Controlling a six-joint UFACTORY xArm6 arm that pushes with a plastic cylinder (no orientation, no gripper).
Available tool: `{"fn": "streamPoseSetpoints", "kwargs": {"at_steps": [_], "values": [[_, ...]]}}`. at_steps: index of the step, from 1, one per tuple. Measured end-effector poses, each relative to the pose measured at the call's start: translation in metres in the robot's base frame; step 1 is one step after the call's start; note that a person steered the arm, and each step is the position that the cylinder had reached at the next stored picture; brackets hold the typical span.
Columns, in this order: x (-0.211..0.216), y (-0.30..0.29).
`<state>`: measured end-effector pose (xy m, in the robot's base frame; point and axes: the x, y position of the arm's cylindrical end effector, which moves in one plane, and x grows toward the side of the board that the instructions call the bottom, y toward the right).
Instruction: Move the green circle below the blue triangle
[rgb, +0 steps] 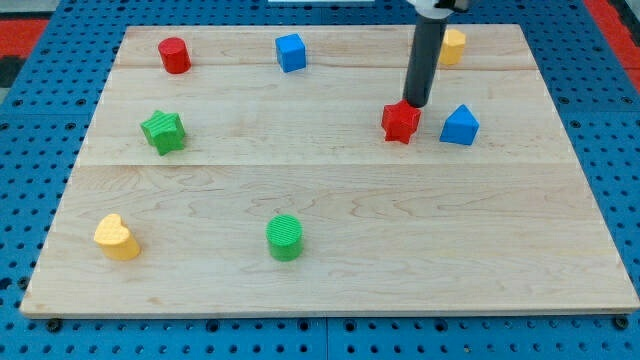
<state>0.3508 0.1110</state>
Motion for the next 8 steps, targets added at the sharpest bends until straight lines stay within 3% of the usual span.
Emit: {"fn": "streamPoseSetpoints", "kwargs": {"at_steps": [1,4,6,8], "values": [[0.029,0.001],[0.071,-0.166],[0.173,-0.179],[0.190,-0.169]]}}
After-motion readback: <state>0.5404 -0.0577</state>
